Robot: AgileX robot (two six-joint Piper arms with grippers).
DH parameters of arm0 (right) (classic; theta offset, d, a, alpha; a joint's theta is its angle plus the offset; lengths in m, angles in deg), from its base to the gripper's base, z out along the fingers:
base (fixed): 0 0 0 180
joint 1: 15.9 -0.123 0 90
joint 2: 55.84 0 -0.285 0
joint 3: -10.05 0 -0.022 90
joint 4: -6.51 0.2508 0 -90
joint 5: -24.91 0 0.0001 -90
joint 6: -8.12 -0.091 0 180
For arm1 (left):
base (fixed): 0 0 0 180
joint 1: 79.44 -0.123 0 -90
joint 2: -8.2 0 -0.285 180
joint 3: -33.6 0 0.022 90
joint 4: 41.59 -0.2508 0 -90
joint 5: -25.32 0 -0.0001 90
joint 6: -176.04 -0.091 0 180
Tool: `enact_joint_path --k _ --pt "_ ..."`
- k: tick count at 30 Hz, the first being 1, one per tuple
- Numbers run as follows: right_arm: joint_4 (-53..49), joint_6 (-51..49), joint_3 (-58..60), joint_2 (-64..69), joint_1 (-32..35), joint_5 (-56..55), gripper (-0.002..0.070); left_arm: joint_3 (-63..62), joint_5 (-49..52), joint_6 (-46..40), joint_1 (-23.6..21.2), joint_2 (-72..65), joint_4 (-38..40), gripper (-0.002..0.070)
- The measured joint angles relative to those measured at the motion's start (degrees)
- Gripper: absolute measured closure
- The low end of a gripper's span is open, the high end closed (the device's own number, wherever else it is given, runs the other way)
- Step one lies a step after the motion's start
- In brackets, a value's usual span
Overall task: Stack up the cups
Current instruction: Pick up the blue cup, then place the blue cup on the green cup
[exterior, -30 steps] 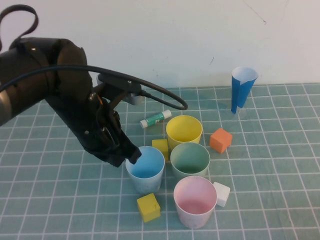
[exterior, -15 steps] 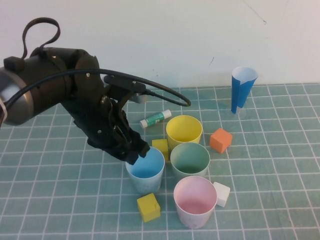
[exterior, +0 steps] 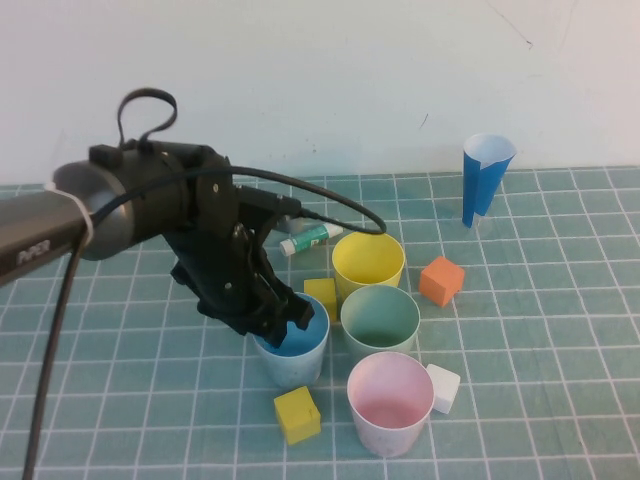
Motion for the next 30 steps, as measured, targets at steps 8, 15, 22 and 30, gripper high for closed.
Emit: enact_joint_path --k 8,15,22,30 --pt "0.0 0.0 0.0 0.0 0.0 0.0 0.0605 -0.02 0.12 0.43 0.0 -1.97 0.0 0.0635" --pt "0.0 0.0 0.0 0.0 0.0 0.0 0.0605 -0.12 3.01 0.61 0.0 2.64 -1.99 0.0669" --pt "0.0 0.0 0.0 0.0 0.0 0.0 0.0605 -0.12 4.01 -0.71 0.0 13.94 -1.29 0.0669" --pt "0.0 0.0 0.0 0.0 0.0 0.0 0.0605 -0.25 3.91 -9.38 0.0 19.05 10.34 0.0669"
